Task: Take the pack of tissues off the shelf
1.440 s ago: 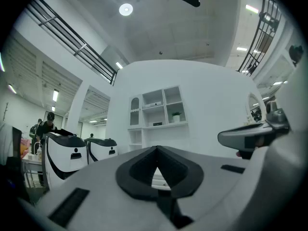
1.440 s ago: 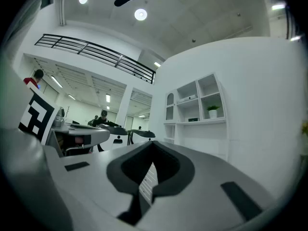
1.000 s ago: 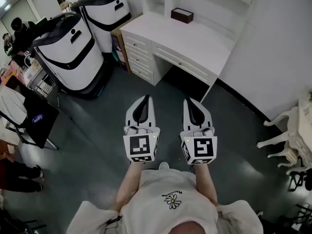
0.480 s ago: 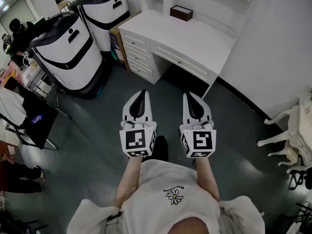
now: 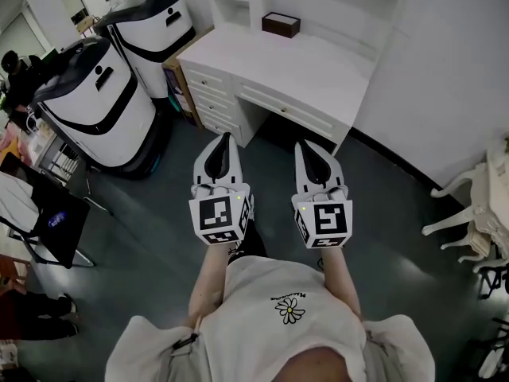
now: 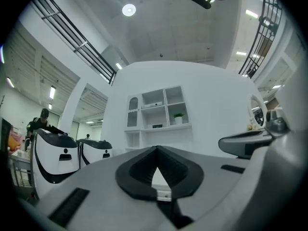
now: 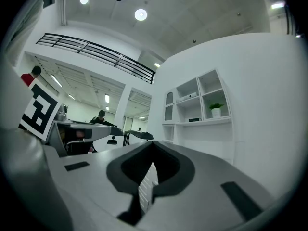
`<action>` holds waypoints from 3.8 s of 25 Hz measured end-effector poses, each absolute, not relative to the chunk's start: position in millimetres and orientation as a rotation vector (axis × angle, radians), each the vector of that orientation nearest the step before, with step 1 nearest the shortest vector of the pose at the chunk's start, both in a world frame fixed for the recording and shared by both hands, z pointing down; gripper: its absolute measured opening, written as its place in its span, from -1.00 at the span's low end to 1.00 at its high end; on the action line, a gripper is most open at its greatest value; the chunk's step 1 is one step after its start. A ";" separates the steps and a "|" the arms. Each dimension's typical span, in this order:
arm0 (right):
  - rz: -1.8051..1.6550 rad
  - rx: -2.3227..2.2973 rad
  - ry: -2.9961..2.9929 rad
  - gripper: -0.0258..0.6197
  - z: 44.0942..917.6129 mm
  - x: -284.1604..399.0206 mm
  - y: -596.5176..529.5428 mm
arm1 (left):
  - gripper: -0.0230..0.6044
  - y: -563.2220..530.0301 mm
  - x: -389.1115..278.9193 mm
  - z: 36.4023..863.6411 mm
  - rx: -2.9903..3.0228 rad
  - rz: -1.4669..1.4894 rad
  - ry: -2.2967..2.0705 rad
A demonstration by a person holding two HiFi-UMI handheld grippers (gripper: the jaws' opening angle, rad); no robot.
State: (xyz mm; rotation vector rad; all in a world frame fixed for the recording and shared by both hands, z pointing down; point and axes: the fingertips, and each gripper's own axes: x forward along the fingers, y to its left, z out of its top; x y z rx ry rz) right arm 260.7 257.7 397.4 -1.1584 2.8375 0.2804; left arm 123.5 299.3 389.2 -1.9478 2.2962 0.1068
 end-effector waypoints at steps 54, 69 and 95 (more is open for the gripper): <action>0.195 -1.270 2.837 -0.91 386.0 -21.1 -164.3 | -0.93 -130.0 -128.6 396.2 -2.080 0.112 2.255; 0.224 -1.682 2.591 -0.91 377.9 91.7 -232.6 | -0.93 -220.0 -42.5 384.4 -2.307 0.104 1.963; 0.135 -1.984 2.286 -0.91 366.4 81.9 -263.0 | -0.93 -301.0 -65.4 374.0 -2.563 0.099 1.629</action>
